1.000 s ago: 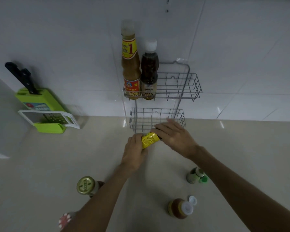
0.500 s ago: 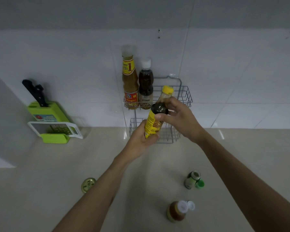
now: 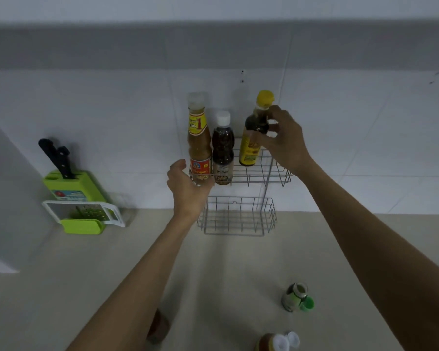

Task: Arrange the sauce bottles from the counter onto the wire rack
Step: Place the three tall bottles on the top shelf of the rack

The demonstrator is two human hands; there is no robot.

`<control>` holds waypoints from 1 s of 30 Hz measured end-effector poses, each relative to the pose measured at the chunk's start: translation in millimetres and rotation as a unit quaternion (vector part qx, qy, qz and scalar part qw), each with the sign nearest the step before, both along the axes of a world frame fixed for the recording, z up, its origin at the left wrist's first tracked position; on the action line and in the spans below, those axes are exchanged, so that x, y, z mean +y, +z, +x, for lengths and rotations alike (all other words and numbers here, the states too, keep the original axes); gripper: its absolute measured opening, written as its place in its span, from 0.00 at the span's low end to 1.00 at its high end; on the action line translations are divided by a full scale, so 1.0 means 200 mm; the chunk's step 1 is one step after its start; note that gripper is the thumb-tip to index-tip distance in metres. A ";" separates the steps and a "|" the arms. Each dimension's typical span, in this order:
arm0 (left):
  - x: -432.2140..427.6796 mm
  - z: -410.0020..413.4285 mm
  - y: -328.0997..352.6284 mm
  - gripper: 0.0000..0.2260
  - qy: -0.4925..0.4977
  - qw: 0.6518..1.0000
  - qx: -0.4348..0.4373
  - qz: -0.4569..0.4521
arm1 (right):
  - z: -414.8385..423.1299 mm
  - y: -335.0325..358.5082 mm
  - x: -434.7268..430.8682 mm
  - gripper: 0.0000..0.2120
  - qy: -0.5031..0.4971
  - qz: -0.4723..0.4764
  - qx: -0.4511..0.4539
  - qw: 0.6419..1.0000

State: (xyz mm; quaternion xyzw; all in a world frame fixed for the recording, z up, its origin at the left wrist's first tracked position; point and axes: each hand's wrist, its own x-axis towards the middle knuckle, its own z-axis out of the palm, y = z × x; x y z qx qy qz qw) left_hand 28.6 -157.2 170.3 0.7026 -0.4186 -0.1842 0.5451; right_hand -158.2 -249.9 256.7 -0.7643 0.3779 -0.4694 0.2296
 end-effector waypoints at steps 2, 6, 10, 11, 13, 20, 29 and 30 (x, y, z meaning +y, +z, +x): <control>-0.05 0.01 0.02 0.39 -0.010 1.000 0.013 0.014 | 0.00 -0.04 -0.07 0.20 0.027 0.031 0.021 0.999; -0.12 0.00 0.02 0.44 -0.041 0.998 0.028 0.040 | 0.01 -0.13 -0.14 0.22 0.069 0.102 0.055 0.991; -0.16 -0.01 -0.03 0.41 -0.036 0.999 0.031 0.023 | 0.00 -0.18 -0.14 0.25 0.068 0.131 0.032 0.988; -0.17 -0.02 -0.04 0.40 -0.035 0.999 0.030 0.023 | 0.01 -0.19 -0.13 0.27 0.066 0.141 0.031 0.987; -0.18 -0.03 -0.05 0.40 -0.031 0.999 0.028 0.017 | 0.02 -0.21 -0.12 0.34 0.038 0.137 0.051 0.988; -0.19 0.00 -0.07 0.39 -0.035 0.999 0.035 0.000 | 0.01 -0.22 -0.13 0.22 0.051 0.149 0.061 0.986; -0.18 -0.02 -0.07 0.40 -0.037 0.998 0.050 -0.001 | 0.05 -0.28 -0.09 0.32 0.060 0.136 0.090 0.985; -0.18 -0.01 -0.07 0.40 -0.040 0.998 0.053 -0.004 | 0.05 -0.29 -0.09 0.28 0.051 0.136 0.075 0.987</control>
